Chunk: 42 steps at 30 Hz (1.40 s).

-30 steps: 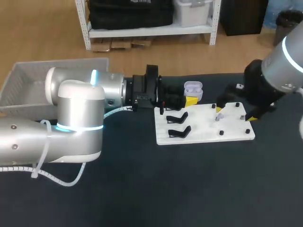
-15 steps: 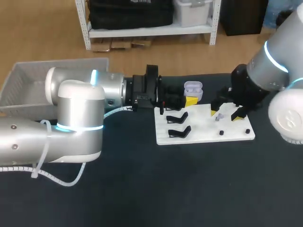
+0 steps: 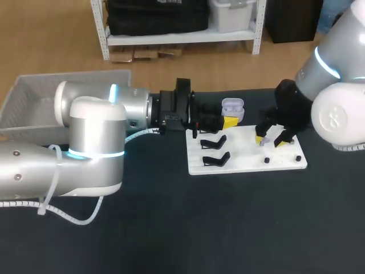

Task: Pick up each earbud case from the left stands, insert the matching earbuds, close the lid, and place the case in the box.

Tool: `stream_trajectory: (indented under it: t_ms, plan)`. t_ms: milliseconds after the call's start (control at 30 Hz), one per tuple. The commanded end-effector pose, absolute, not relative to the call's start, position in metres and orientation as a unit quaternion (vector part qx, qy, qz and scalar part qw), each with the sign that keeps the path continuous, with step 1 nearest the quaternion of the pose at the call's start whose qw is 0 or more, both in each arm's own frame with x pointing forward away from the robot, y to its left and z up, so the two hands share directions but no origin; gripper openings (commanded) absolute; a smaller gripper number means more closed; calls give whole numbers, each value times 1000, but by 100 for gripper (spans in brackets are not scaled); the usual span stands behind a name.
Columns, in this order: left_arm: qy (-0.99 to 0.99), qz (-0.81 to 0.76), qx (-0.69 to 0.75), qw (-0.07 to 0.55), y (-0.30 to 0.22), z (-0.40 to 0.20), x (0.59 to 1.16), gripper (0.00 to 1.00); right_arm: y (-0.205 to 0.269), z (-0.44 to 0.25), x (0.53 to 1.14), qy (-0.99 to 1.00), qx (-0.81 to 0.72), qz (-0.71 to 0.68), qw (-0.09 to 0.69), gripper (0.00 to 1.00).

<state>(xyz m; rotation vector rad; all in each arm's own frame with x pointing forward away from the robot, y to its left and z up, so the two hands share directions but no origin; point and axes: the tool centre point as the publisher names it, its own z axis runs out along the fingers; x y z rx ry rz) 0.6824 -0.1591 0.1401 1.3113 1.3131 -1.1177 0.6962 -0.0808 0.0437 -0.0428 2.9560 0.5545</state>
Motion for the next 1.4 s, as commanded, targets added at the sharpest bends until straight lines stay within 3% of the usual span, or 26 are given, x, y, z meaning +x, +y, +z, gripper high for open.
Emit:
stream_trajectory:
  t_ms: [33, 1400]
  plan:
    - [533, -455, 533, 474, -159, 138, 681, 0, -80, 42, 701, 981, -22, 187, 47, 51]
    - [533, -455, 533, 474, -159, 138, 681, 0, -83, 26, 710, 983, -25, 180, 41, 41]
